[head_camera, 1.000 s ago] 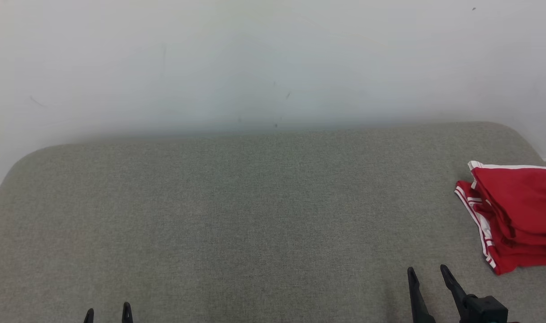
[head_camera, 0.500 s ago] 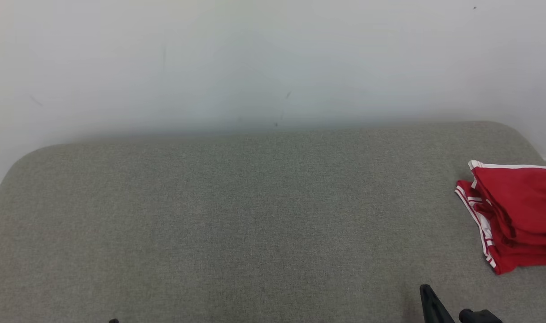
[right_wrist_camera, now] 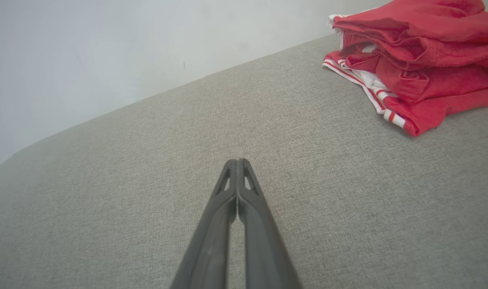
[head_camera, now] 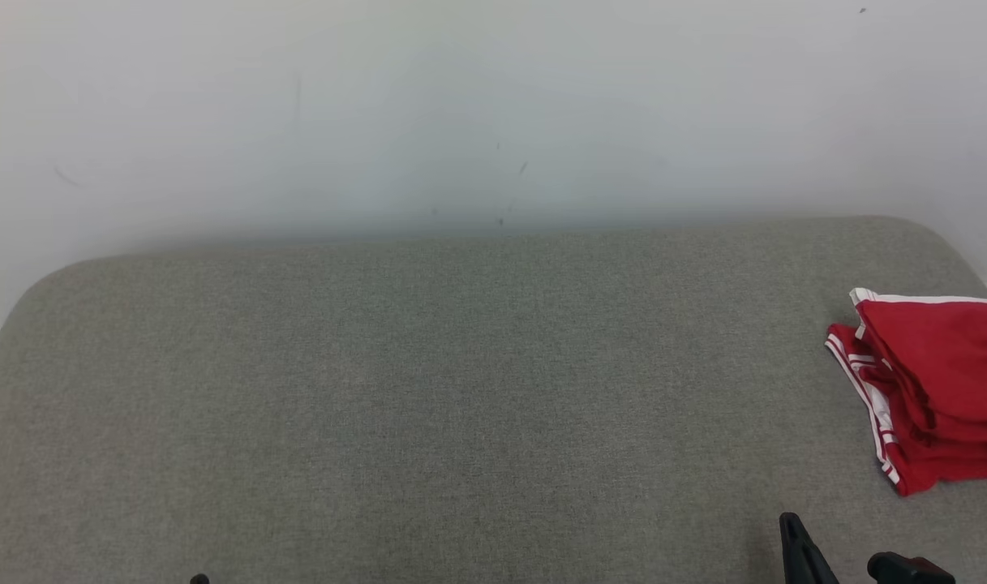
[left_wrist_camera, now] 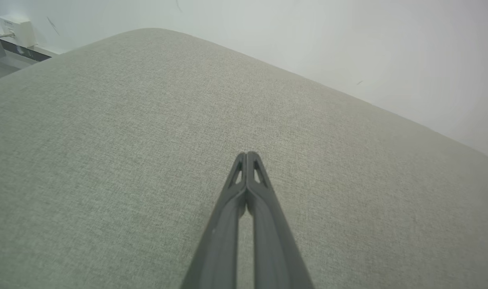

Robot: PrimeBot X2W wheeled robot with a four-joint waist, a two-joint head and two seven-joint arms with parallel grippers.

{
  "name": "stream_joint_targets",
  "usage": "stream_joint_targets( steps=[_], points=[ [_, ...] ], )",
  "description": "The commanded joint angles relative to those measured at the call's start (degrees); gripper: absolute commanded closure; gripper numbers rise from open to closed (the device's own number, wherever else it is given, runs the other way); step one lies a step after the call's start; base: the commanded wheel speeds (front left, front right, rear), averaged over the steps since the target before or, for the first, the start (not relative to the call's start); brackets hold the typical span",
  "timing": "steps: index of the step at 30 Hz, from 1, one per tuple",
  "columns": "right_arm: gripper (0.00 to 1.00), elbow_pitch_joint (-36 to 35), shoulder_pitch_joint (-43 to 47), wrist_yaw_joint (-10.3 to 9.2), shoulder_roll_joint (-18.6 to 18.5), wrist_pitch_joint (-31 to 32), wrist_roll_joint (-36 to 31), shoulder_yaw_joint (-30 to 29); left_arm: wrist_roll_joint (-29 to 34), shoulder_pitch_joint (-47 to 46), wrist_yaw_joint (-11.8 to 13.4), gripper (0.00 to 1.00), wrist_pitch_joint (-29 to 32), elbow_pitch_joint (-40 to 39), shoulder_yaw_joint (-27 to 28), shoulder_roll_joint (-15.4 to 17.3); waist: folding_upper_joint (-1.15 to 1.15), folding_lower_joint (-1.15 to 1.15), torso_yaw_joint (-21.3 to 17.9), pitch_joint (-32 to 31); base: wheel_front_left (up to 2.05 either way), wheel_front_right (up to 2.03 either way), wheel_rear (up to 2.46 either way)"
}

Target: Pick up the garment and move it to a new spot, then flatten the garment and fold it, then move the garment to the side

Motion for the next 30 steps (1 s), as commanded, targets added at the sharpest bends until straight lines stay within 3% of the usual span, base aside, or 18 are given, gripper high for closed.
stream_joint_targets(
  steps=[1, 14, 30],
  points=[
    [1.0, -1.24, -1.47, -0.01, -0.04, 0.42, 2.03, -0.31, -1.91, -1.62, -0.04, 1.0, 0.29, -1.01, 0.09, 0.25, 0.0, 0.0, 0.01, 0.02, 0.0, 0.0, 0.0],
    [1.0, -3.2, -2.75, -0.03, -0.04, 3.89, 16.83, -1.38, -16.22, -4.06, -0.54, 1.0, 3.75, -1.47, 0.05, 0.36, 0.0, 0.0, 0.21, 0.47, 0.0, 0.0, 0.0],
    [1.0, -4.86, -4.0, -0.05, -0.04, 7.08, 30.09, -2.41, -28.99, -6.34, -1.0, 1.0, 6.99, -1.73, 0.15, 0.46, 0.0, 0.0, 0.43, 0.94, 0.0, 0.0, 0.0]
  ],
)
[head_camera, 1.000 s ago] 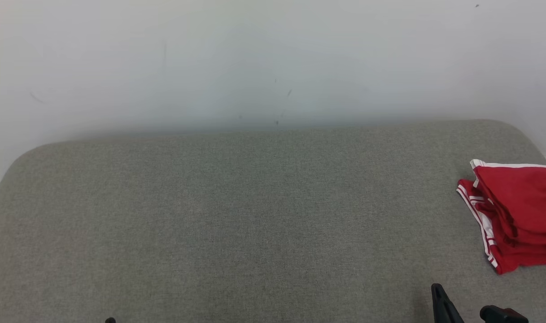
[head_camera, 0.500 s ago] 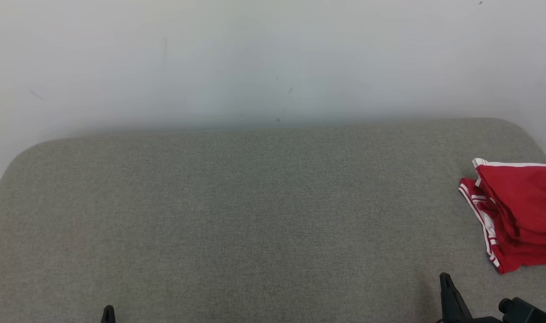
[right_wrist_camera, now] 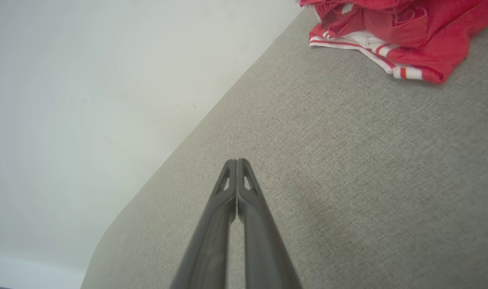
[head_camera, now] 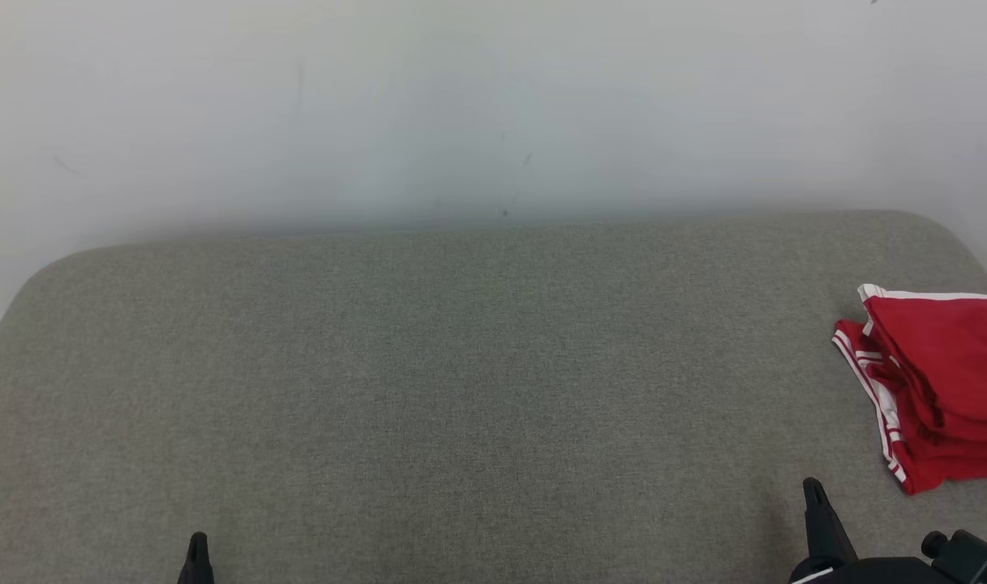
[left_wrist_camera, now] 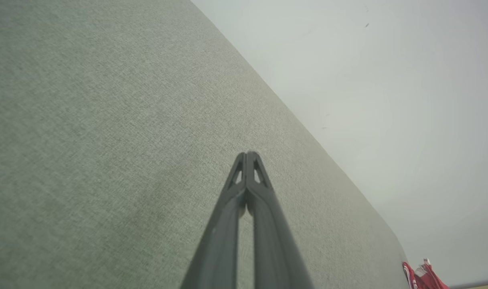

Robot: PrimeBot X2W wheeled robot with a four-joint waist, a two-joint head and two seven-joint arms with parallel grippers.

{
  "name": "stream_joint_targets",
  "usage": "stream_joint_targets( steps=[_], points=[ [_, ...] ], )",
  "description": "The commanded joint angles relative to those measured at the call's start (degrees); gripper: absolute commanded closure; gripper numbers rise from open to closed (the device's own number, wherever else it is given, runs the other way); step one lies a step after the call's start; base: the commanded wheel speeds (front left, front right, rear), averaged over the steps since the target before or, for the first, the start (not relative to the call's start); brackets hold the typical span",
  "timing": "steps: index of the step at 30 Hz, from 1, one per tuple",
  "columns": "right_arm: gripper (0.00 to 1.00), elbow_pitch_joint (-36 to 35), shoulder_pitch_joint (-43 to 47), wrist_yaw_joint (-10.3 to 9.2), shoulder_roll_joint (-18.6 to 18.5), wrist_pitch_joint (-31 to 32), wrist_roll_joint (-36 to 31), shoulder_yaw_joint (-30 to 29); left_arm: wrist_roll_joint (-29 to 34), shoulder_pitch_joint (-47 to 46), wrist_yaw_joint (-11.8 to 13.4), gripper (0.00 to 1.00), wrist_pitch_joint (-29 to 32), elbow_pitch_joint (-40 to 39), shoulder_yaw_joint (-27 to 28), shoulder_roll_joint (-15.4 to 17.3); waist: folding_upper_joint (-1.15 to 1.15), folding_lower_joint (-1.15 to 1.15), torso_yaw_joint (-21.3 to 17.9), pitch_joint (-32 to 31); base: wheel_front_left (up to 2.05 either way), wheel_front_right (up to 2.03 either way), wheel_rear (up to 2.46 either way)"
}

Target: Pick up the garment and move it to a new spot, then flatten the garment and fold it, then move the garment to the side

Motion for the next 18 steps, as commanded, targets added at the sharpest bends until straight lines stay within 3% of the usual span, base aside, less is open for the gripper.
stream_joint_targets(
  steps=[1, 18],
  points=[
    [1.0, -1.03, -1.56, -0.04, -0.05, 0.51, 2.54, -0.35, -2.35, -1.48, -0.15, 1.0, 0.52, -0.83, 0.15, 0.37, 0.0, 0.0, 0.03, 0.06, 0.0, 0.0, 0.0],
    [1.0, -2.41, -2.55, -0.05, -0.05, 3.22, 13.74, -1.22, -13.18, -3.38, -0.62, 1.0, 3.28, -1.04, 0.24, 0.46, 0.0, 0.0, 0.25, 0.54, 0.0, 0.0, 0.0]
  ],
)
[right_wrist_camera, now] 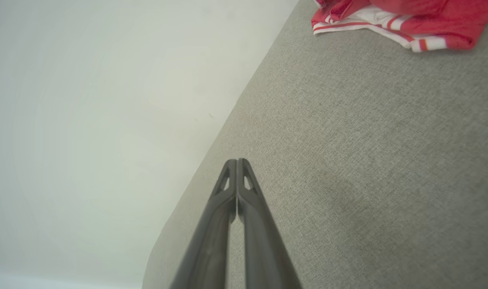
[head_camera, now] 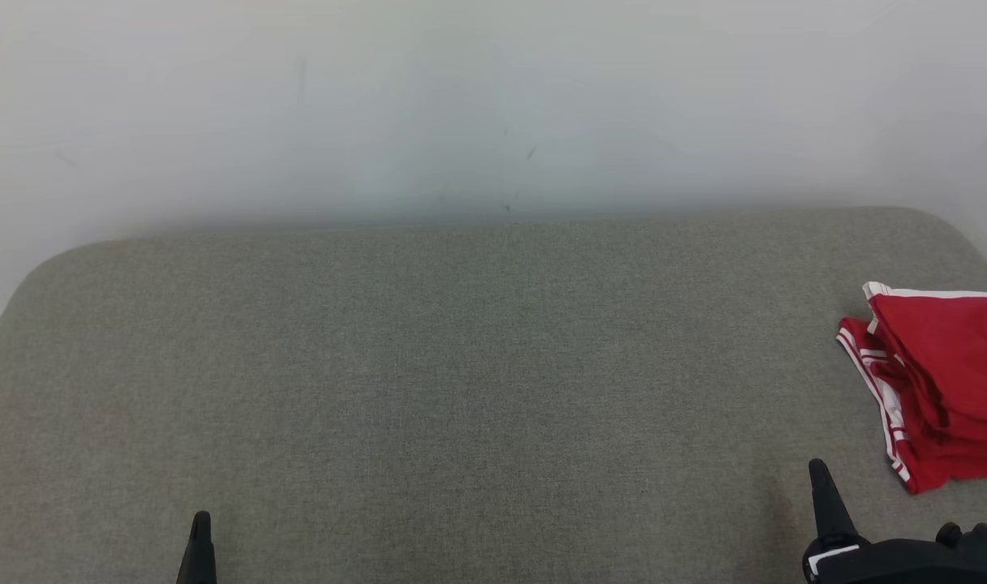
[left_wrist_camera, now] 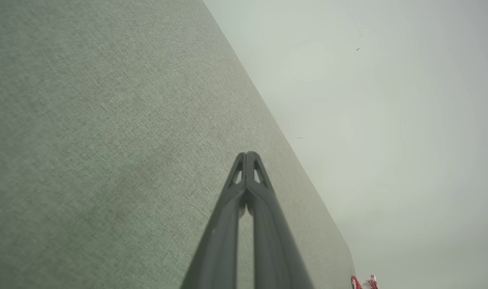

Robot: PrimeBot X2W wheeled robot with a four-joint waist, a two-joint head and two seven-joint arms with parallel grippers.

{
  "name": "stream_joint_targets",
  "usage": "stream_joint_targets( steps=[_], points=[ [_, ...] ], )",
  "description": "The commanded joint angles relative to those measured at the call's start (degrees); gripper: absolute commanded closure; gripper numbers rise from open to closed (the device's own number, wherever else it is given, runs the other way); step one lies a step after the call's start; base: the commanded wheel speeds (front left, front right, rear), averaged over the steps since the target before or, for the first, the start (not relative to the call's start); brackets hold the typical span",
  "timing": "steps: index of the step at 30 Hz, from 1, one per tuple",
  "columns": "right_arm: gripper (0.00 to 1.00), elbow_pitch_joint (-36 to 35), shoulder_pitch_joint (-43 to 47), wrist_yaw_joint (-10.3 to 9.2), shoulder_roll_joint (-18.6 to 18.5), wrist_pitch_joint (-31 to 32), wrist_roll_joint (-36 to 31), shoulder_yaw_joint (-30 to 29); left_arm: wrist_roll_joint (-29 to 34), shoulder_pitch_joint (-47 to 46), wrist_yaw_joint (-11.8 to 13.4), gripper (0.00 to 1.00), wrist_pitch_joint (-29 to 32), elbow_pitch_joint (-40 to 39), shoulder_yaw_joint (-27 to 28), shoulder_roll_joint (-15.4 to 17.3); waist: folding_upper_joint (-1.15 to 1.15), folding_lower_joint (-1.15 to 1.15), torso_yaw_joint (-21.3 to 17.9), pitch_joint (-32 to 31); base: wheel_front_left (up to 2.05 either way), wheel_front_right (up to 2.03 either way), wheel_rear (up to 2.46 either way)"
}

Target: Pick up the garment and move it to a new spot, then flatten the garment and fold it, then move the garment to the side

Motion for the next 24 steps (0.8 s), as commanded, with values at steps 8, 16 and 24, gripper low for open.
stream_joint_targets(
  steps=[8, 16, 24],
  points=[
    [1.0, -1.3, -1.57, -0.06, -0.05, 1.35, 5.99, -0.61, -5.94, -1.97, -0.49, 1.0, 1.45, -0.82, 0.19, 0.41, 0.0, 0.0, 0.11, 0.24, 0.0, 0.0, 0.0],
    [1.0, -1.88, -2.04, -0.07, -0.05, 2.53, 10.71, -0.98, -10.33, -2.82, -0.71, 1.0, 2.58, -0.9, 0.23, 0.43, 0.0, 0.0, 0.22, 0.48, 0.0, 0.0, 0.0],
    [1.0, -2.4, -2.4, -0.08, -0.04, 3.61, 15.07, -1.31, -14.59, -3.53, -0.92, 1.0, 3.68, -0.95, 0.25, 0.45, 0.0, 0.0, 0.33, 0.72, 0.0, 0.0, 0.0]
  ],
)
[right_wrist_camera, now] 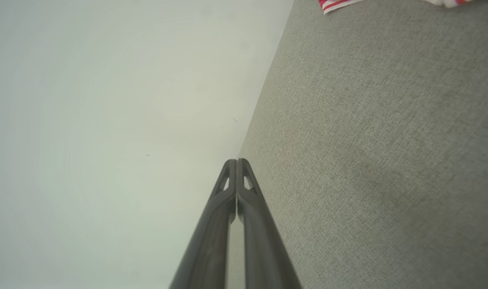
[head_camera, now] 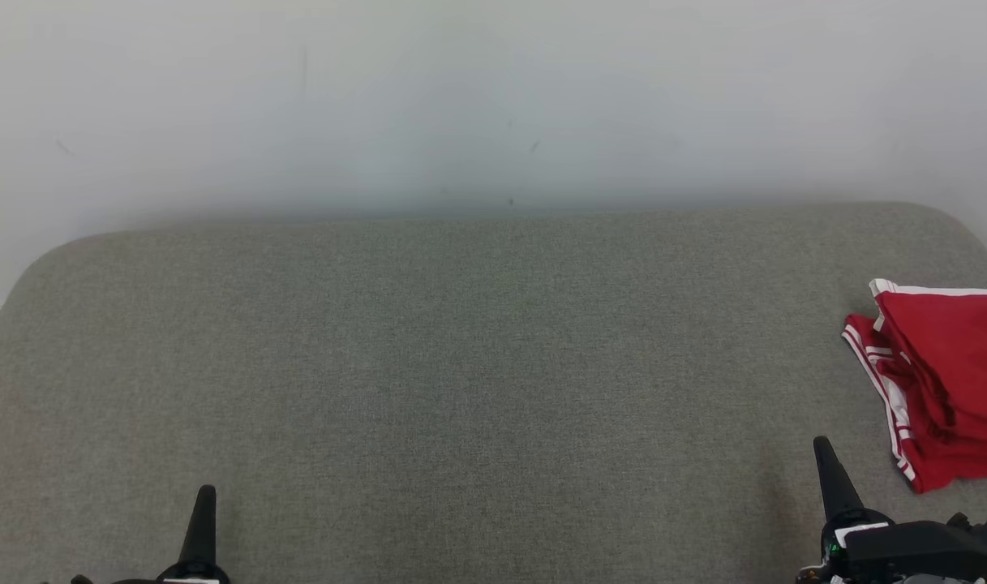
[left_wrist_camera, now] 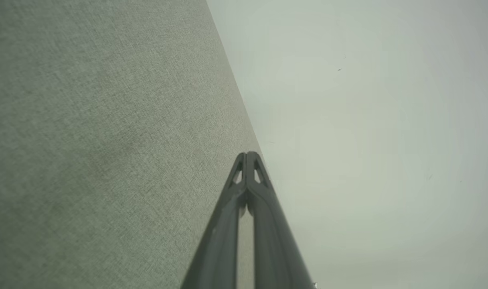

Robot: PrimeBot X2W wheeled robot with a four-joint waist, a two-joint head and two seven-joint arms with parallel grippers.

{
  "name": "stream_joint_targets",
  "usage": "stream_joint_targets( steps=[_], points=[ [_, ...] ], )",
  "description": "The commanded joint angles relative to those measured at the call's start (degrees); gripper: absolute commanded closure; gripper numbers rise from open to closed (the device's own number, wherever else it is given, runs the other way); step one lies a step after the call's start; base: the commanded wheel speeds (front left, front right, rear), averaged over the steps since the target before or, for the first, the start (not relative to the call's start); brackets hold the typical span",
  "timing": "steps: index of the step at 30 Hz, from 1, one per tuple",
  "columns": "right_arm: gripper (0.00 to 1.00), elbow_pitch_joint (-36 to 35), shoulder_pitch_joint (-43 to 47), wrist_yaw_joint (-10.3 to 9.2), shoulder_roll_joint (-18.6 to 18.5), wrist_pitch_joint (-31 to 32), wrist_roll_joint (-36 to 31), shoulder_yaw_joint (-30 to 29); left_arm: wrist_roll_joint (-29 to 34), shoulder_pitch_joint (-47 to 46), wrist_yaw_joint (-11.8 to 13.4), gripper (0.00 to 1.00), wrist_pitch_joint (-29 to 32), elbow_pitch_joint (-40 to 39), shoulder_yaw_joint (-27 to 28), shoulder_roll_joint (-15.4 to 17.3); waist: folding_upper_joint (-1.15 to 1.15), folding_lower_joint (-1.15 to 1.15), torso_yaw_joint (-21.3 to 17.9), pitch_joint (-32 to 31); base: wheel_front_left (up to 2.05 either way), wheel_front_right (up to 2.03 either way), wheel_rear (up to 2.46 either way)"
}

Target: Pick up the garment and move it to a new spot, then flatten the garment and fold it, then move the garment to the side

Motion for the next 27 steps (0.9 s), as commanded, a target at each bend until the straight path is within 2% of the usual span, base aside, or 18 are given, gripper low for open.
stream_joint_targets(
  steps=[1, 27],
  points=[
    [1.0, -0.59, -0.89, -0.08, -0.03, 0.42, 1.59, -0.25, -1.54, -1.19, -0.45, 1.0, 0.39, -0.54, 0.13, 0.29, 0.0, 0.0, 0.02, 0.05, 0.0, 0.0, 0.0],
    [1.0, -1.99, -1.81, -0.1, -0.03, 3.36, 13.41, -1.19, -13.0, -3.18, -0.83, 1.0, 3.28, -0.69, 0.22, 0.37, 0.0, 0.0, 0.36, 0.79, 0.0, 0.0, 0.0]
  ],
)
